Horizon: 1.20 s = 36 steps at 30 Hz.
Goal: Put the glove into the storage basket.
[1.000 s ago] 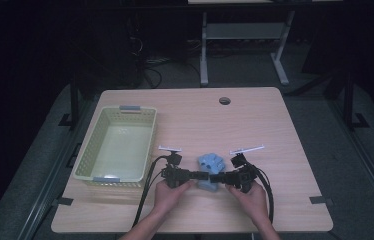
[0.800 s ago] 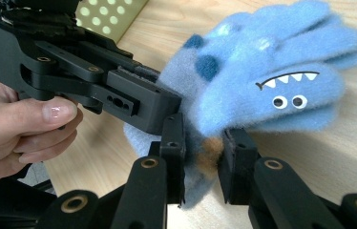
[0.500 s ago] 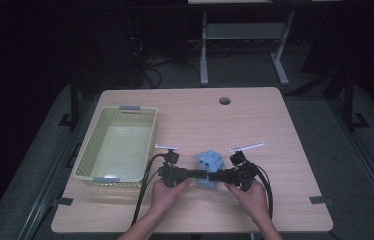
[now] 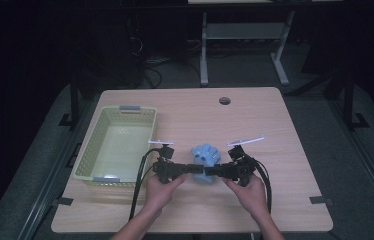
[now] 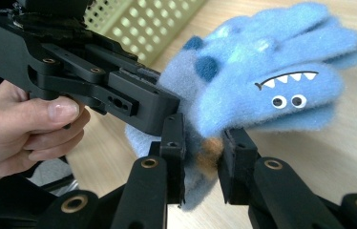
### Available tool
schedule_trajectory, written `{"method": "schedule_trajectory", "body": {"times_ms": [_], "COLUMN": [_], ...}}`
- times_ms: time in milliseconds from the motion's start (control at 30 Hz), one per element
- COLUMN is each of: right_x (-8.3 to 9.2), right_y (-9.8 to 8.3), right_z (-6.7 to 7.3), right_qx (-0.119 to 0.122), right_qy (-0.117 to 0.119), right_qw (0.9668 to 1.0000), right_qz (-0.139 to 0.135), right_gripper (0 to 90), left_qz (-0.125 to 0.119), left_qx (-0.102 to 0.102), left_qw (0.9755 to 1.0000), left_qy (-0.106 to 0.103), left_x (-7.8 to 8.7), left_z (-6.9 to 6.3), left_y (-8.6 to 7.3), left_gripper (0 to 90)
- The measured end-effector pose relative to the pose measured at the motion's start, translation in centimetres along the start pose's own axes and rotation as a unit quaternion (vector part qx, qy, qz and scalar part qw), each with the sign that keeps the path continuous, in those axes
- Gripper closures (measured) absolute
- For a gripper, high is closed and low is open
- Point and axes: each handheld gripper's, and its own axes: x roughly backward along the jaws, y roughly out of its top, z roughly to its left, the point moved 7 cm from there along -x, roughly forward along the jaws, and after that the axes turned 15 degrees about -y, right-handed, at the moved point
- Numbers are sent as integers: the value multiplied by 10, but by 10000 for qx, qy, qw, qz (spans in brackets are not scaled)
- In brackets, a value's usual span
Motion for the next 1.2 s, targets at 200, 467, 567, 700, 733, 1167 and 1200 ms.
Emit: {"method": "schedule_trajectory", "body": {"times_ms": [200,467,567,700,733,1167,1200], "right_x": [7,4,2,-1,-1,-11,-12], "right_y": [16,32,37,44,46,70,71], "right_z": [11,25,30,37,38,58,59], "right_qx": [145,281,301,329,354,510,515], "right_qy": [26,84,109,198,207,327,342], "right_qw": [9998,9994,9993,9991,9990,9980,9979], "right_qz": [-142,-173,-190,-184,-195,-194,-199], "right_gripper": [742,742,742,741,742,740,740], "left_qz": [-99,-82,-119,-177,-199,-282,-284], "left_qx": [6,-131,-125,-162,-169,-243,-247], "left_qw": [9997,9997,9996,9993,9993,9991,9991], "left_qy": [-203,-201,-240,-271,-281,-217,-209], "left_x": [13,32,40,49,52,80,82], "left_z": [-7,-10,-10,-11,-11,-13,-13], "left_y": [11,21,24,27,28,40,40], "left_gripper": [740,757,758,757,757,757,757]}}
